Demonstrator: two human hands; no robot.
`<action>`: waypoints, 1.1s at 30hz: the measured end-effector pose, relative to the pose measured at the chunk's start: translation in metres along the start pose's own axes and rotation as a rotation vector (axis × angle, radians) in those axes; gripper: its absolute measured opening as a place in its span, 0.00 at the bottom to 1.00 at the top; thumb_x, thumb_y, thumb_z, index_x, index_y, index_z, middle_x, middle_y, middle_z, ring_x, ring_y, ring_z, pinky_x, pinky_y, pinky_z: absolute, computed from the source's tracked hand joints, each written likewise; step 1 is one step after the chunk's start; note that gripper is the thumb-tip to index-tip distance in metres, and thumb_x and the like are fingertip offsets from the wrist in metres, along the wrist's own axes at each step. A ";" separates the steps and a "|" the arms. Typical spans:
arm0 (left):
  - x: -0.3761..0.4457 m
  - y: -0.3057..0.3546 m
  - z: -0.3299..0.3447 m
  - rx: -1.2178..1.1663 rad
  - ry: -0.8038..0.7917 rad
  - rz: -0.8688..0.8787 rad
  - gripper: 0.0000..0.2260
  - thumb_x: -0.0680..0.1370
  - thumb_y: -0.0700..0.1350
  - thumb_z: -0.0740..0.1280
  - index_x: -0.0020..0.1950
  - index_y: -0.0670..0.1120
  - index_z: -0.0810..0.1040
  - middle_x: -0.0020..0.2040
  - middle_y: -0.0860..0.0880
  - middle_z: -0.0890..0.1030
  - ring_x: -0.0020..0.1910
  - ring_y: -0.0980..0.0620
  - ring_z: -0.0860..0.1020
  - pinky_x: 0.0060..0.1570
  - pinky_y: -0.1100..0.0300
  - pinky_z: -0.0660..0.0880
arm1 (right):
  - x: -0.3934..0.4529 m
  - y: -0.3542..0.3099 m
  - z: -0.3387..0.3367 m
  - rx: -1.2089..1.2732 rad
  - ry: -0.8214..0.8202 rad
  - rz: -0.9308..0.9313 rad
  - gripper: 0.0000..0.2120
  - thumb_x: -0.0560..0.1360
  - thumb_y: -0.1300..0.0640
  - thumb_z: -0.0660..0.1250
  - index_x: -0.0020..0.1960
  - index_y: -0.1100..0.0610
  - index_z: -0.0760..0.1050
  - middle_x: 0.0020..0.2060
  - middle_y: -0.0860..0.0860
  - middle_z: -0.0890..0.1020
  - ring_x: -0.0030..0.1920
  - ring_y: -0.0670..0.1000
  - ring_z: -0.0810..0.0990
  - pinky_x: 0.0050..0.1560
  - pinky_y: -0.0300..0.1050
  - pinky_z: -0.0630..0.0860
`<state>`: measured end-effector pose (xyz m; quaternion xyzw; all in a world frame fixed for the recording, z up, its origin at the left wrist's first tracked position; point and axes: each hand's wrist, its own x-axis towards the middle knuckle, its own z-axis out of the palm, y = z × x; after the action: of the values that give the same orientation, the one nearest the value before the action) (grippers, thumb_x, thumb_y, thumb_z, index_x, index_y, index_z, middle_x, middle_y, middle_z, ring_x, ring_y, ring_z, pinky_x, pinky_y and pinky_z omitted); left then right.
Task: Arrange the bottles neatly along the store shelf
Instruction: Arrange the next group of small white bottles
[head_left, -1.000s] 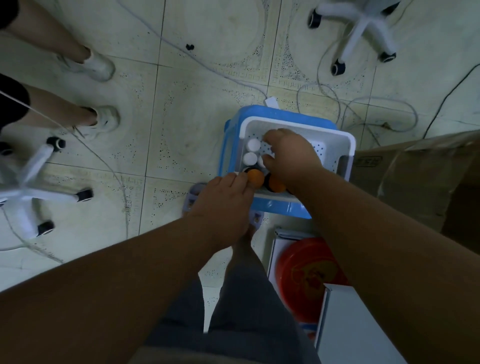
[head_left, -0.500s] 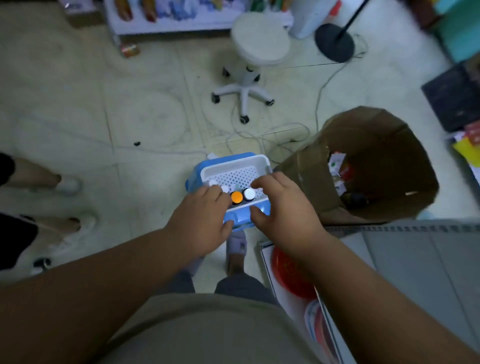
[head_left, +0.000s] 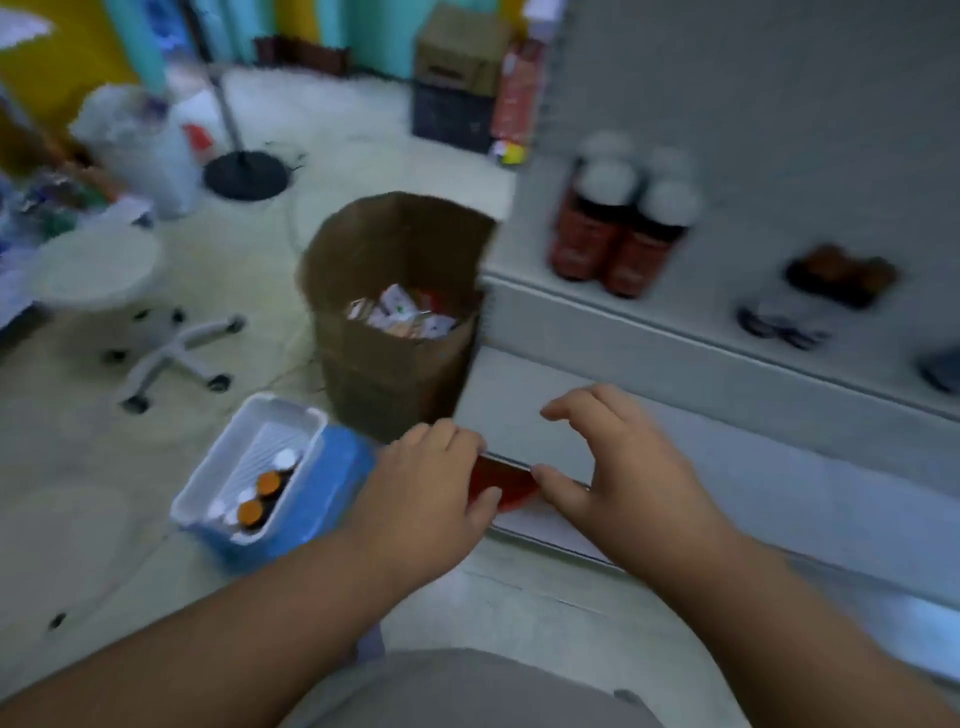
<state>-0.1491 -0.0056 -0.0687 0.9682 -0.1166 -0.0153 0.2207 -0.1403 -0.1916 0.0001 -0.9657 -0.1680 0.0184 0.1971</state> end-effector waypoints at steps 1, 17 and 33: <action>0.007 0.031 0.007 0.011 -0.006 0.072 0.20 0.74 0.60 0.60 0.59 0.50 0.76 0.52 0.52 0.76 0.51 0.49 0.74 0.52 0.51 0.74 | -0.025 0.020 -0.018 0.007 0.051 0.063 0.20 0.72 0.46 0.70 0.62 0.45 0.72 0.58 0.40 0.72 0.59 0.43 0.72 0.53 0.38 0.69; 0.051 0.433 0.146 -0.072 -0.229 0.746 0.21 0.78 0.60 0.64 0.68 0.52 0.72 0.62 0.54 0.75 0.63 0.53 0.71 0.62 0.59 0.67 | -0.322 0.268 -0.194 -0.063 0.483 0.748 0.21 0.72 0.45 0.70 0.63 0.45 0.71 0.59 0.40 0.72 0.61 0.43 0.70 0.58 0.40 0.70; 0.201 0.668 0.253 -0.137 -0.393 1.012 0.23 0.79 0.60 0.62 0.71 0.52 0.68 0.66 0.54 0.71 0.66 0.53 0.68 0.66 0.57 0.66 | -0.339 0.482 -0.306 -0.132 0.583 1.029 0.19 0.72 0.44 0.70 0.61 0.45 0.72 0.57 0.40 0.73 0.58 0.44 0.72 0.52 0.40 0.70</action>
<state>-0.1198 -0.7441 -0.0047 0.7534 -0.6058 -0.0953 0.2373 -0.2754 -0.8361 0.0853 -0.8984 0.3821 -0.1650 0.1405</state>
